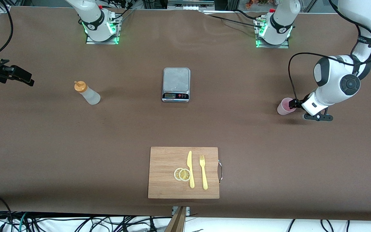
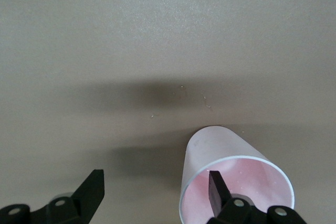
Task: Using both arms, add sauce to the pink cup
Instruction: 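Close the left gripper around the pink cup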
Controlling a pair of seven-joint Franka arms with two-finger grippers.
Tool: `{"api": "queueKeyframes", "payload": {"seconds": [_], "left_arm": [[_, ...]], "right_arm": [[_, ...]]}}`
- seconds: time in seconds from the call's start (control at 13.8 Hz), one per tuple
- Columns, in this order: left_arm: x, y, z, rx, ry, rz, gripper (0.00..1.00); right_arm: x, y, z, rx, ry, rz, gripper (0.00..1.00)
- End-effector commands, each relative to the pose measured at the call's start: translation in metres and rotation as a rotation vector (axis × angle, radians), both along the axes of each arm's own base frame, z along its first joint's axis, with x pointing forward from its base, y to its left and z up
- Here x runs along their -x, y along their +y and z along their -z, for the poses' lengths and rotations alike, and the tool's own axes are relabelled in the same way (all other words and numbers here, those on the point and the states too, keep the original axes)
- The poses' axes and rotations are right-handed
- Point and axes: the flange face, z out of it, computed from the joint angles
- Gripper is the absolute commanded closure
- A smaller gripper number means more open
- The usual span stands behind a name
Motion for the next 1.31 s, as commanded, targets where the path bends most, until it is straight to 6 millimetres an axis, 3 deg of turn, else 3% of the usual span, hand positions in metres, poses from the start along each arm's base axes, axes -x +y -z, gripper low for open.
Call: {"api": "queueKeyframes", "payload": {"seconds": [0.0, 0.15, 0.51, 0.8, 1.02, 1.23], "left_arm": [[0.001, -0.003, 0.004, 0.012, -0.007, -0.011, 0.28], [0.0, -0.004, 0.004, 0.012, -0.007, -0.008, 0.5], [-0.002, -0.008, 0.003, 0.028, -0.01, -0.023, 0.87], [-0.006, -0.022, -0.003, 0.051, -0.02, -0.029, 1.0], [-0.019, -0.064, -0.025, 0.084, -0.061, 0.018, 1.0], [-0.028, -0.148, -0.052, 0.109, -0.087, 0.051, 1.0]], "right_arm": [[0.001, -0.002, -0.002, -0.014, 0.003, -0.007, 0.0], [0.002, -0.001, -0.002, -0.014, 0.004, -0.007, 0.0], [0.002, -0.001, -0.002, -0.014, 0.007, -0.007, 0.0], [0.002, -0.001, -0.002, -0.014, 0.007, -0.007, 0.0], [0.002, -0.001, -0.002, -0.014, 0.007, -0.007, 0.0], [0.002, -0.001, -0.002, -0.014, 0.007, -0.007, 0.0]]}}
